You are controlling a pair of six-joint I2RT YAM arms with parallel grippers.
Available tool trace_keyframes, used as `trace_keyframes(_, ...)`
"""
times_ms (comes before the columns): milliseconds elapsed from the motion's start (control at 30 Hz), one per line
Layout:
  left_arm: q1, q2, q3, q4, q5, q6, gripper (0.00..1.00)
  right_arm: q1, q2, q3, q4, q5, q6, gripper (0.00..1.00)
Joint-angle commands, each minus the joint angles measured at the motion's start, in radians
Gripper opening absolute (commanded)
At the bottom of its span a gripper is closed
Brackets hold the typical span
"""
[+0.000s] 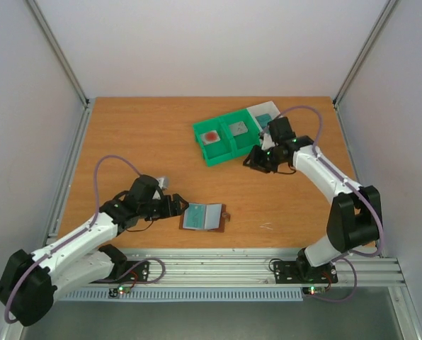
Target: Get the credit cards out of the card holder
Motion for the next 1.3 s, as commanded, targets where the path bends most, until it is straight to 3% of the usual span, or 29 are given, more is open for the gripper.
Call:
trace_keyframes(0,0.005,0.061,-0.059,0.155,0.068,-0.047,0.79,0.08,-0.078,-0.108,0.087,-0.024,0.072,0.28)
trace_keyframes(400,0.007,0.268,-0.084,0.337,0.152,-0.061,0.5,0.365,-0.168,-0.265,0.236,0.02,0.205,0.26)
trace_keyframes(633,0.007,0.337,-0.099,0.379,0.157,-0.071,0.37,0.49,-0.116,-0.282,0.307,0.039,0.256,0.25)
trace_keyframes(900,0.007,0.379,-0.128,0.443,0.18,-0.097,0.26,0.569,-0.012,-0.29,0.389,0.05,0.283,0.23)
trace_keyframes(1267,0.004,0.365,-0.158,0.434,0.225,-0.165,0.15,0.574,0.078,-0.365,0.483,0.065,0.284,0.2)
